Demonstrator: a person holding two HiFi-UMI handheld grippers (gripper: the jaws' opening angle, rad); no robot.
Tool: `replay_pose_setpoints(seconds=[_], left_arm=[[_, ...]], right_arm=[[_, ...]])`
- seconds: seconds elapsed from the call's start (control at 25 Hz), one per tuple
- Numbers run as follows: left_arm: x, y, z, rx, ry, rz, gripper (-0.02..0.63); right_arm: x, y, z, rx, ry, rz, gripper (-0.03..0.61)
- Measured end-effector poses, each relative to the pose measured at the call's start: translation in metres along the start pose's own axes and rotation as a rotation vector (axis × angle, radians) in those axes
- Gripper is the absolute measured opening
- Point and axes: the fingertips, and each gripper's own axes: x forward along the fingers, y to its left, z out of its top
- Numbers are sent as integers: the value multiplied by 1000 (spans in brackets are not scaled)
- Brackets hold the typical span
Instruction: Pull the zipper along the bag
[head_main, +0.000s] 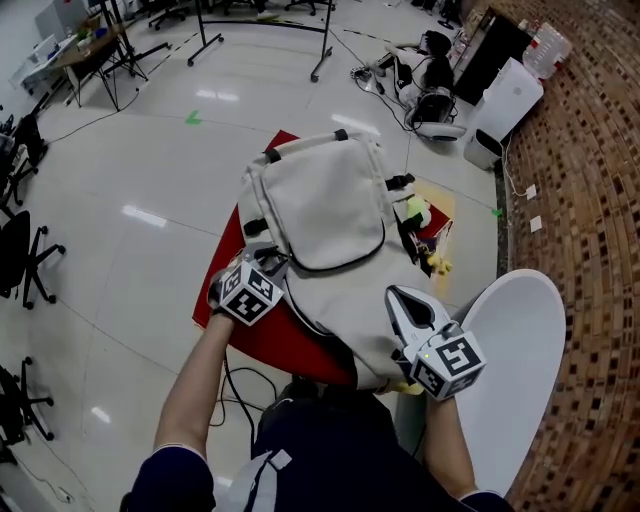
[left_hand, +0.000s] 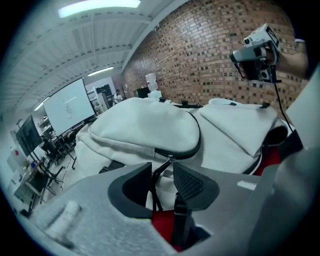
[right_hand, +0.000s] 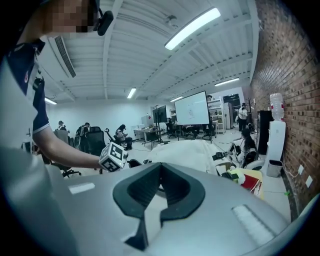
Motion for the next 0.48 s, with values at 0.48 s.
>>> replay_pose_setpoints(seconds=[0.48], left_arm=[[5, -19, -11, 100, 217, -73, 24]], right_arm=[[5, -35, -5, 10, -14, 127, 3]])
